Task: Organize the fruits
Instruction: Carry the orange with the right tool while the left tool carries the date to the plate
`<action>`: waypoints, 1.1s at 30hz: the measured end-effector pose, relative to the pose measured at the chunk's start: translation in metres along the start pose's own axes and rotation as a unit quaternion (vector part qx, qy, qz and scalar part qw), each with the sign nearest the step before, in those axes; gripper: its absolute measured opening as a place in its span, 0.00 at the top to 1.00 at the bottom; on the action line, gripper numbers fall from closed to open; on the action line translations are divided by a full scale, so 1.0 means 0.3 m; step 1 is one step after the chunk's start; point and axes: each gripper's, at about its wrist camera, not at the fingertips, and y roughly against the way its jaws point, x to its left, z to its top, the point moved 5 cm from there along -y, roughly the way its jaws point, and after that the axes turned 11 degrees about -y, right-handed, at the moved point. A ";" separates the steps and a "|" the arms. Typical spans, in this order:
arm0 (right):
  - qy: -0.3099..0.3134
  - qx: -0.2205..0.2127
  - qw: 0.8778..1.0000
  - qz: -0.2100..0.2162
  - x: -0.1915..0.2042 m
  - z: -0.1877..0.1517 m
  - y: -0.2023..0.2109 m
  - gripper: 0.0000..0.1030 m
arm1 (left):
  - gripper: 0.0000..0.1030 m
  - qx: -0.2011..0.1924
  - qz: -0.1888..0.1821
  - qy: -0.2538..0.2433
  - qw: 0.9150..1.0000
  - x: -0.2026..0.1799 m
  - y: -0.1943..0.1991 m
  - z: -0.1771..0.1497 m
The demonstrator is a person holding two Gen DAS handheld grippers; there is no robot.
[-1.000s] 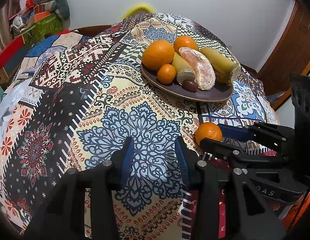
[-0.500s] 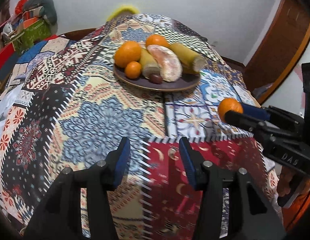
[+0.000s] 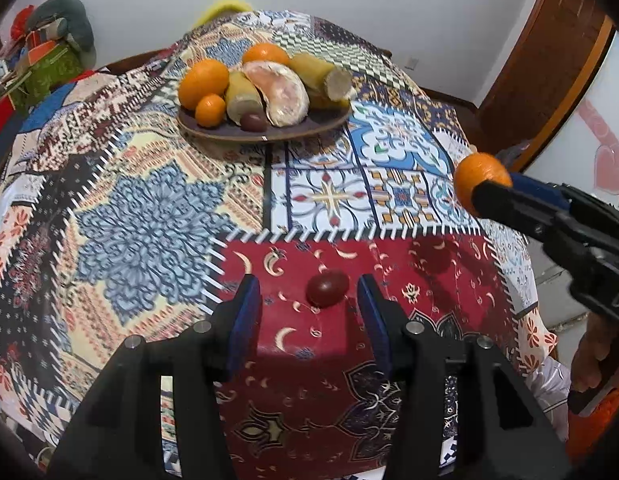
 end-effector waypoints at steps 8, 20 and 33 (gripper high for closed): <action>-0.010 0.003 1.000 -0.007 -0.034 -0.023 0.009 0.66 | 0.56 0.004 0.004 -0.018 1.000 -0.034 -0.033 -0.005; -0.007 0.012 1.000 -0.006 -0.030 -0.031 -0.009 0.66 | 0.76 0.003 -0.007 -0.028 1.000 -0.049 -0.064 -0.003; 0.001 0.012 1.000 0.002 0.006 0.016 -0.056 0.66 | 0.76 -0.032 0.010 -0.002 0.999 0.068 0.005 0.056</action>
